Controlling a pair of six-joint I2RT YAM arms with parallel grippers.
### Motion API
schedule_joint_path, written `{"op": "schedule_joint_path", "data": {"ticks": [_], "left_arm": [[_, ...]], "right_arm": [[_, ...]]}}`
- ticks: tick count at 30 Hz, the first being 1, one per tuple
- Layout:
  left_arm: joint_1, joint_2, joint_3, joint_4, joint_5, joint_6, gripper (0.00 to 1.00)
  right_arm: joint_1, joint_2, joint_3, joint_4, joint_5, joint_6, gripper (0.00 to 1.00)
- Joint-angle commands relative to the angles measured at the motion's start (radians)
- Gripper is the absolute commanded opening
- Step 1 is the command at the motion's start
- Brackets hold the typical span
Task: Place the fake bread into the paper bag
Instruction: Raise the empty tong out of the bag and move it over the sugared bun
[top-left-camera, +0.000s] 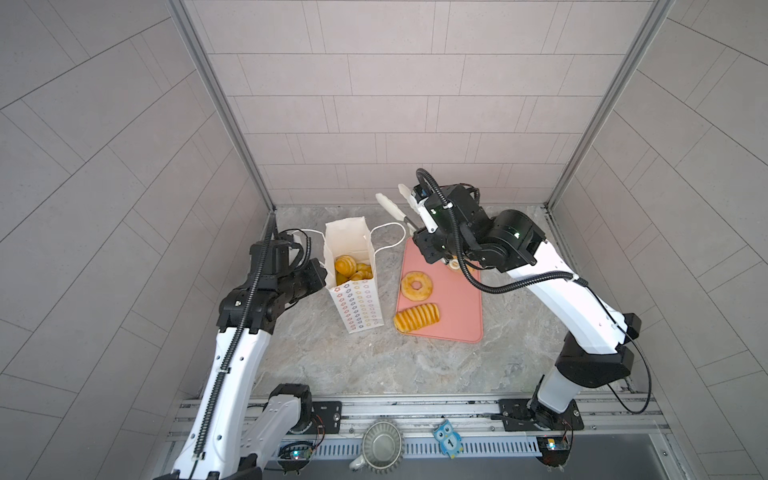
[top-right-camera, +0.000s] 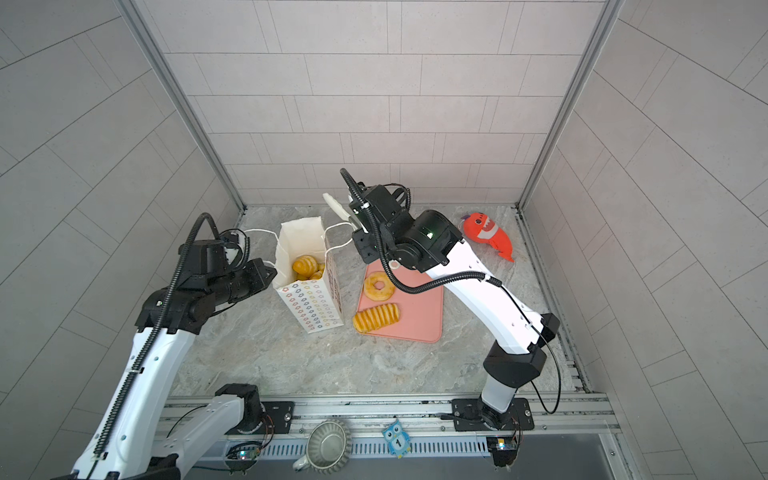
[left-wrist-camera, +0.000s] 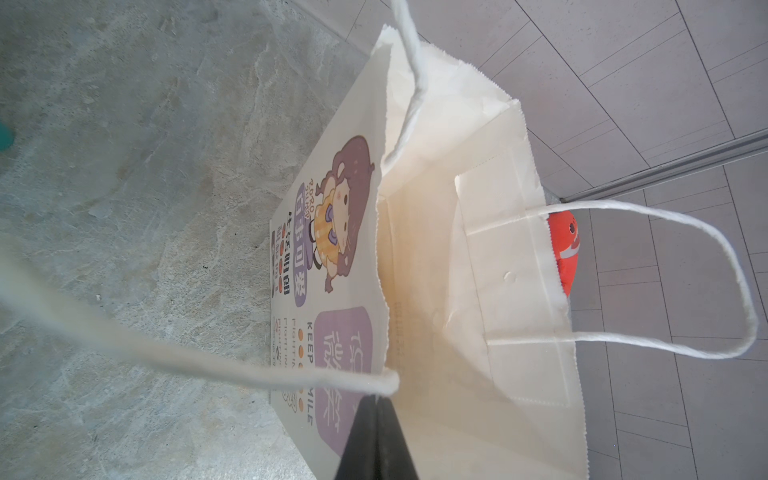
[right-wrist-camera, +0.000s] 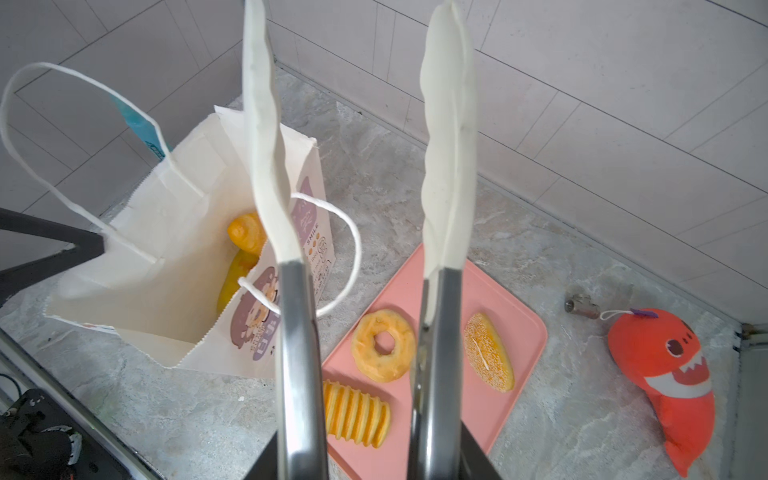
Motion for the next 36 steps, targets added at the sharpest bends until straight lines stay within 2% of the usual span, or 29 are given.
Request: {"op": "schedule_joint_path", "data": {"ticks": [1,18,36], "left_arm": [[0.005,-0.002,0.022,-0.007,0.003,0.002,0.04],[0.005,0.007,0.013,0.007,0.011,0.000,0.04],[0.006,0.008,0.000,0.026,0.029,-0.002,0.04]], "right_arm": [[-0.035,-0.063,-0.052,0.028,0.023,-0.014,0.45],[-0.272,-0.226,-0.420,0.095,-0.046,-0.032,0.45],[-0.367,-0.166,-0.640,0.090,0.009,-0.080,0.45]]}}
